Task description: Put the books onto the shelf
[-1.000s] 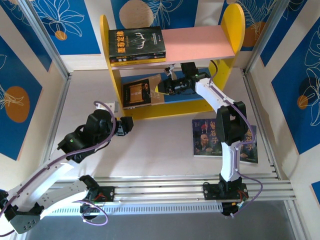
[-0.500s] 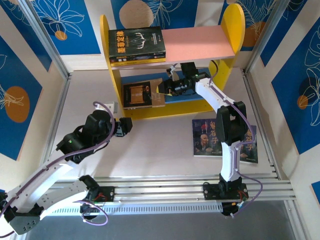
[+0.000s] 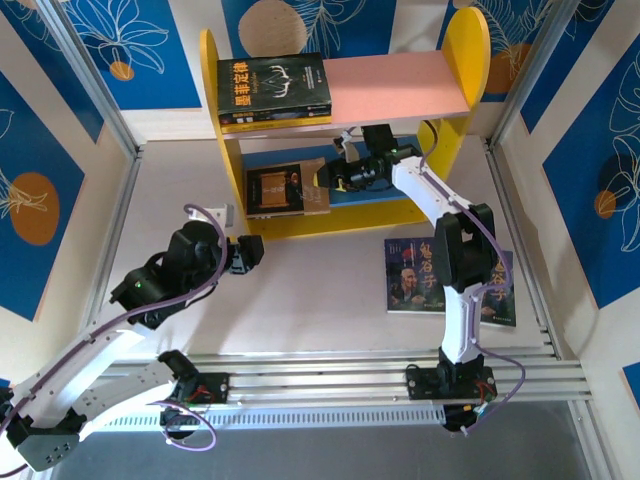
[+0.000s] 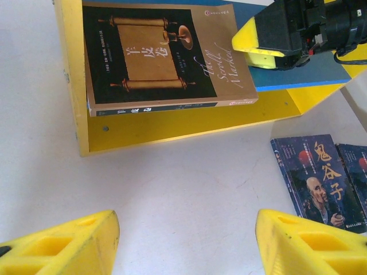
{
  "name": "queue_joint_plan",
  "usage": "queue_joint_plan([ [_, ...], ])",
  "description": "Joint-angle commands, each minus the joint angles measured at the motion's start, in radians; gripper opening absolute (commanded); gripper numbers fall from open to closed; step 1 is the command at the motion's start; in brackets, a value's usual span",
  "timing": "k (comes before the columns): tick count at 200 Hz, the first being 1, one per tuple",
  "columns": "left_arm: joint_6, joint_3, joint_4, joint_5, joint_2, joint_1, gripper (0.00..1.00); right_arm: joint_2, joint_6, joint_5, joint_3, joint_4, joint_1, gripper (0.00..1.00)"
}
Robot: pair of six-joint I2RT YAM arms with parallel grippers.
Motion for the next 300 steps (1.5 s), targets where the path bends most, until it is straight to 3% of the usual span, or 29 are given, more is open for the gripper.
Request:
queue_joint_plan([
  [1,0.011,-0.011,-0.006,-0.008,-0.014,0.015,0.65,-0.051,-0.029,0.045,-0.034,-0.032,-0.012,0.56],
  [83,0.004,-0.020,0.003,0.002,-0.021,0.014,0.65,-0.090,-0.050,0.081,-0.088,-0.030,0.020,0.54],
  [240,0.002,-0.023,0.002,0.006,-0.044,0.015,0.65,-0.010,-0.037,0.097,0.044,-0.068,0.061,0.39],
  [300,-0.008,-0.029,0.015,0.022,-0.042,0.015,0.65,0.024,-0.027,0.101,0.095,-0.085,0.061,0.39],
])
